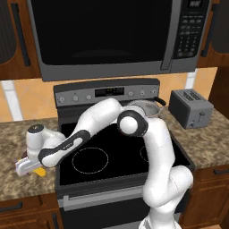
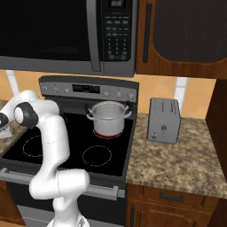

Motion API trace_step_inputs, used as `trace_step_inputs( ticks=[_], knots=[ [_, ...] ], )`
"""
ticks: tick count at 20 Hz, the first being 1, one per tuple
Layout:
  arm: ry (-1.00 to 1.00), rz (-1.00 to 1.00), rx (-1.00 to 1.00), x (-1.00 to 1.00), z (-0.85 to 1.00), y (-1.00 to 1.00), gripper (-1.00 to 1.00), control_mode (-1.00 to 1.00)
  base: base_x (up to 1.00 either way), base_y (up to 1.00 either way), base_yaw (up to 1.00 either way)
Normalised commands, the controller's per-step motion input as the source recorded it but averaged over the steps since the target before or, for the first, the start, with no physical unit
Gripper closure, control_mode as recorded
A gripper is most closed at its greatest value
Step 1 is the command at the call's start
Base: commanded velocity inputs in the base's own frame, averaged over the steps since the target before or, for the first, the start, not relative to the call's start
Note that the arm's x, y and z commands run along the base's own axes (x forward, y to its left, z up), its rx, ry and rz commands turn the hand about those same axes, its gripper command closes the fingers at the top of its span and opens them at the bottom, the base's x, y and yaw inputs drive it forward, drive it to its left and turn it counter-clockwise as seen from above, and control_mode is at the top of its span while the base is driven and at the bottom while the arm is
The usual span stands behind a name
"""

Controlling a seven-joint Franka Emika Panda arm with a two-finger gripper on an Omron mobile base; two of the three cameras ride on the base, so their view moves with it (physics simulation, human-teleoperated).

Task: Put the corn and squash in the pot. Retrieve the spatula and lightly stir the vegetables in the pot.

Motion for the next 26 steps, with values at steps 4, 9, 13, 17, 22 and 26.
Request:
trace_step_inputs(
  ticks=[4,9,13,17,22,26],
  knots=[
    [0.04,-0.13,-0.07,0.19,-0.12,0.08,1.00,-1.00,0.00,0.00,0.00],
    [0.09,-0.05,0.01,-0.15,-0.16,-0.32,1.00,-1.00,0.00,0.00,0.00],
    [-0.05,0.10,0.10,-0.55,0.30,-0.96,1.00,-1.00,0.00,0.00,0.00],
    [-0.14,0.28,0.05,-0.89,0.91,-1.00,1.00,-1.00,0.00,0.00,0.00],
    [-0.04,0.21,0.00,-0.49,0.73,-1.00,1.00,-1.00,0.00,0.00,0.00],
    [0.00,0.08,0.01,0.00,0.53,-1.00,1.00,-1.00,0.00,0.00,0.00]
  ],
)
